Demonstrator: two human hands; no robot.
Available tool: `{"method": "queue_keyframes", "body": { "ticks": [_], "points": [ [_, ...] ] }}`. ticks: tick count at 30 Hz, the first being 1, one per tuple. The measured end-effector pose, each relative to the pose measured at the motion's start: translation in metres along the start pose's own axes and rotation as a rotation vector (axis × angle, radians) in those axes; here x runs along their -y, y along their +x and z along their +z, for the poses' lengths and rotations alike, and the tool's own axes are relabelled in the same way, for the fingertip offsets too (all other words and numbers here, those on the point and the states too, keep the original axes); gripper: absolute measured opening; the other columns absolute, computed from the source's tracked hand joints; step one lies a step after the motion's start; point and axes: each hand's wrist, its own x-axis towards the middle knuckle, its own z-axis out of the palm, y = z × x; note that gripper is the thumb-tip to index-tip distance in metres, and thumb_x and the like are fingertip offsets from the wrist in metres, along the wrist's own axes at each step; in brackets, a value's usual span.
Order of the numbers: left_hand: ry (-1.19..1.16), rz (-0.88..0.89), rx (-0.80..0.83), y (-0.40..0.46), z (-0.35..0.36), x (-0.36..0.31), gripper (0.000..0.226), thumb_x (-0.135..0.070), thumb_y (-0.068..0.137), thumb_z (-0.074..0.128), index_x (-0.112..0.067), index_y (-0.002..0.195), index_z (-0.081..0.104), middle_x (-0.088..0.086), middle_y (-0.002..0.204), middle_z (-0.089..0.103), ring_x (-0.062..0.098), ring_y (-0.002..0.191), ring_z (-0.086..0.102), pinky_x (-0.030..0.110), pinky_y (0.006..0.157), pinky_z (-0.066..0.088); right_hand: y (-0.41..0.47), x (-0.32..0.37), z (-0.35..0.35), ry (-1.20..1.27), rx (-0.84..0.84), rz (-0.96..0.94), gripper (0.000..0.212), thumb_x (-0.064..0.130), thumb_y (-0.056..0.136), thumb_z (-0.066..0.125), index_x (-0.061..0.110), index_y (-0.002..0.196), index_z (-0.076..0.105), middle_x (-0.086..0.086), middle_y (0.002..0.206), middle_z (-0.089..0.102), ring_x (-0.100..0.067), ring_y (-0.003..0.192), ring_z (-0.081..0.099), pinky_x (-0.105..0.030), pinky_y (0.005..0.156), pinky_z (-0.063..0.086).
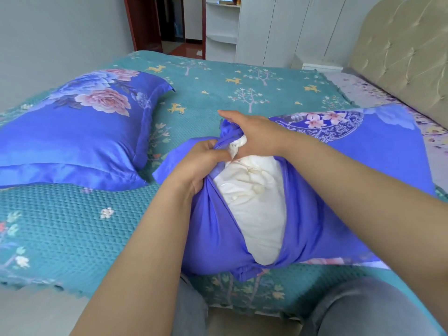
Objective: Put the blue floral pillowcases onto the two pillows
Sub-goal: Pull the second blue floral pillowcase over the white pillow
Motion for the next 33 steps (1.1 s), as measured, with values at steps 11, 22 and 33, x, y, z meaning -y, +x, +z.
{"method": "queue_keyframes", "body": {
  "ticks": [11, 22, 33],
  "points": [
    [0.902, 0.159, -0.434, 0.0, -0.013, 0.008, 0.032, -0.036, 0.079, 0.069, -0.017, 0.086, 0.044, -0.005, 0.071, 0.047, 0.024, 0.074, 0.044, 0.03, 0.062, 0.03, 0.031, 0.005, 0.011, -0.077, 0.197, 0.112, 0.044, 0.05, 0.076, 0.071, 0.009, 0.076, 0.056, -0.002, 0.071, 0.052, -0.018, 0.064, 0.044, -0.029, 0.059, 0.035],
    [1.186, 0.206, -0.713, 0.009, -0.015, 0.018, 0.03, -0.007, 0.086, 0.041, -0.011, 0.115, 0.048, 0.014, 0.117, 0.05, 0.036, 0.106, 0.048, 0.041, 0.073, 0.039, 0.006, 0.007, -0.002, 0.094, 0.228, 0.108, 0.021, 0.023, 0.087, 0.06, 0.015, 0.073, 0.047, 0.004, 0.069, 0.045, -0.012, 0.066, 0.041, -0.026, 0.058, 0.033],
    [1.067, 0.483, -0.644, -0.01, 0.017, 0.011, 0.011, -0.004, 0.081, 0.049, -0.01, 0.088, 0.053, 0.012, 0.091, 0.057, 0.036, 0.078, 0.055, 0.039, 0.058, 0.032, 0.008, 0.006, 0.022, -0.353, -0.296, 0.046, 0.023, 0.043, 0.089, 0.048, 0.022, 0.096, 0.055, -0.008, 0.099, 0.065, -0.031, 0.095, 0.06, -0.033, 0.071, 0.036]
  ]
}}
